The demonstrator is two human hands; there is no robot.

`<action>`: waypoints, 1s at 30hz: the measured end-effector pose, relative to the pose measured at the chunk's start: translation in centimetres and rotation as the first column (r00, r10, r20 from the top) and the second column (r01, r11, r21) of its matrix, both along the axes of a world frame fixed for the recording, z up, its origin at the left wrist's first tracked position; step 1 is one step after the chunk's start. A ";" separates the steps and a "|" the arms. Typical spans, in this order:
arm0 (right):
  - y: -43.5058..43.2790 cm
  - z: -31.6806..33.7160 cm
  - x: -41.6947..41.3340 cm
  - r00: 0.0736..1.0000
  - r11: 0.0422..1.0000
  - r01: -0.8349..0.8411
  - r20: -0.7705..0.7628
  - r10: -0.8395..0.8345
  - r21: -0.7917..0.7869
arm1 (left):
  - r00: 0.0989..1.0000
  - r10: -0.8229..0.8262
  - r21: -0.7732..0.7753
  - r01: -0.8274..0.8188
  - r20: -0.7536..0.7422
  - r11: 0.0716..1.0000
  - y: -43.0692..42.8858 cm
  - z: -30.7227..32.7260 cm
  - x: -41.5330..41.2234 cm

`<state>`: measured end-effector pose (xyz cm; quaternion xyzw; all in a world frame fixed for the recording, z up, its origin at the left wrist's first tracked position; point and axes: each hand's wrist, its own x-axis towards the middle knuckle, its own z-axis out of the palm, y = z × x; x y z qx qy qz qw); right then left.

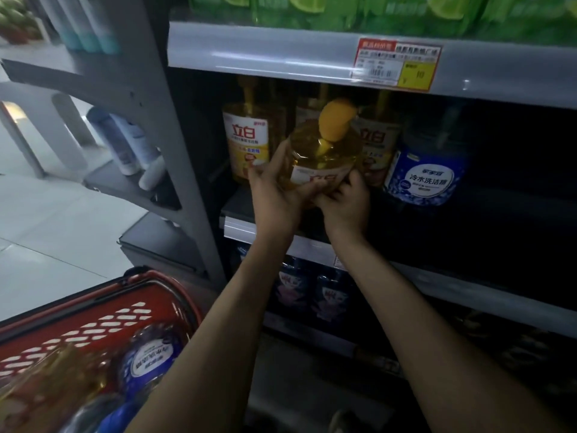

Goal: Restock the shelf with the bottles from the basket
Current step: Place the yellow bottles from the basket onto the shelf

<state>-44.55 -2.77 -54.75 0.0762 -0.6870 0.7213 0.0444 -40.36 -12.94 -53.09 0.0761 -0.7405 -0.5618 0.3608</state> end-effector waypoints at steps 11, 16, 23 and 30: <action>-2.5 -0.3 -2.2 0.998 0.999 0.040 -0.041 -0.041 -0.012 | 0.998 0.062 0.204 -0.061 0.002 0.977 -1.1 -0.5 -2.7; -3.1 0.2 -3.0 0.999 0.992 0.022 -0.026 -0.019 0.121 | 0.994 0.105 0.330 -0.094 -0.014 0.939 -1.4 -0.8 -3.1; -3.1 0.2 -3.0 0.999 0.989 -0.003 0.038 -0.003 0.151 | 0.996 0.092 0.337 -0.079 -0.022 0.938 -1.3 -0.6 -2.7; -2.4 0.4 -2.5 0.995 0.984 -0.090 0.058 0.081 0.154 | 0.998 0.062 0.283 -0.051 -0.031 0.958 -0.8 -0.2 -2.0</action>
